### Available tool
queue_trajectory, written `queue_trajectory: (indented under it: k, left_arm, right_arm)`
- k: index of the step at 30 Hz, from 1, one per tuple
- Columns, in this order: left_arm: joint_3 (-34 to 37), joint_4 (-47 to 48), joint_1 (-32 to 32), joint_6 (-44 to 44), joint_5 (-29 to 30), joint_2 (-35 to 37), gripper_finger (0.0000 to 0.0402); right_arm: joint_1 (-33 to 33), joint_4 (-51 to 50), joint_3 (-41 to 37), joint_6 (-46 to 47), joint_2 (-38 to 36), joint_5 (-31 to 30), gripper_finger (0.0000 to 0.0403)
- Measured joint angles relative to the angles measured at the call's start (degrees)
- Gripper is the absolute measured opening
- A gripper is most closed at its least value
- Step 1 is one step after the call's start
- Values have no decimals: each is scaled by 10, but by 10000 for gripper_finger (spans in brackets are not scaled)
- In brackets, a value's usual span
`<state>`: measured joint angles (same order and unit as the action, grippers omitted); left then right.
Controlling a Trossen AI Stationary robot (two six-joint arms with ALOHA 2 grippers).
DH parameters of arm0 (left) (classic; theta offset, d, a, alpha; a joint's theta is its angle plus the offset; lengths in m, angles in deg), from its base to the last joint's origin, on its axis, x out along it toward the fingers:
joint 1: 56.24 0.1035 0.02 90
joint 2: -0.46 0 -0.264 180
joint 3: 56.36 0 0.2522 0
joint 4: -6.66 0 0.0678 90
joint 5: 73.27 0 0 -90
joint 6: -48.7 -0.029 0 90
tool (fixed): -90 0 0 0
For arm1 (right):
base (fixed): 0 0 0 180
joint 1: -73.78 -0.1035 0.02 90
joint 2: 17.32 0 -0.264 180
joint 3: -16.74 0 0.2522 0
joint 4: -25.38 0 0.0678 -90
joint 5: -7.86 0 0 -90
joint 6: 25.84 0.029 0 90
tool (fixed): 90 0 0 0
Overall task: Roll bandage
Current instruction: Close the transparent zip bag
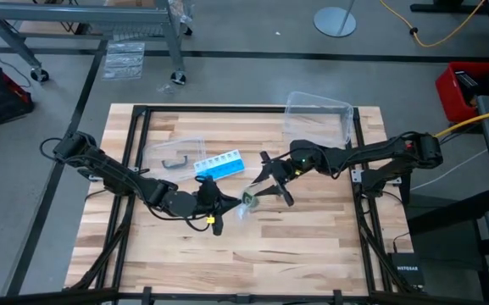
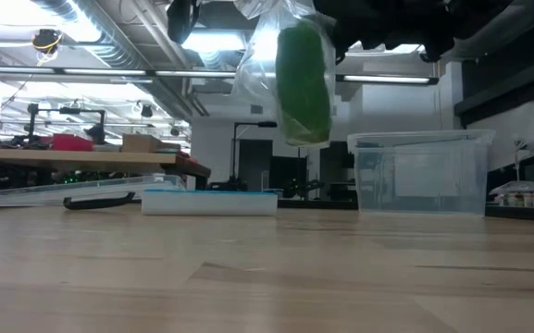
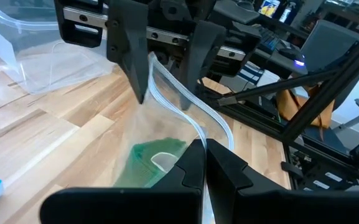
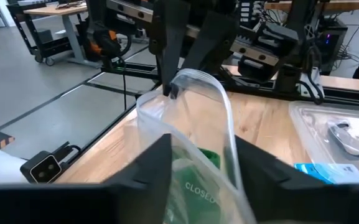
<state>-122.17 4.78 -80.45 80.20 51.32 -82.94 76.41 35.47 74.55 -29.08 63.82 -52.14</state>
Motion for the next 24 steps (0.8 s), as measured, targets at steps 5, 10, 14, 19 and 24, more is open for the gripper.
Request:
queue_trajectory:
  k: [5,10,14,19,24]
  left_arm:
    - [0,0,0,0,0,0,0]
    - [0,0,0,0,5,0,5]
    - [0,-3,7,-30,28,0,18]
    - [0,-47,26,-124,73,0,46]
    - [0,-124,48,-226,92,-1,89]
  right_arm:
    - [0,0,0,0,0,0,56]
    - [0,0,0,0,0,-16,12]
    - [0,-12,0,-1,-10,-58,11]
    - [0,-46,1,-11,-28,-112,9]
    - [0,-107,1,-48,-50,-214,4]
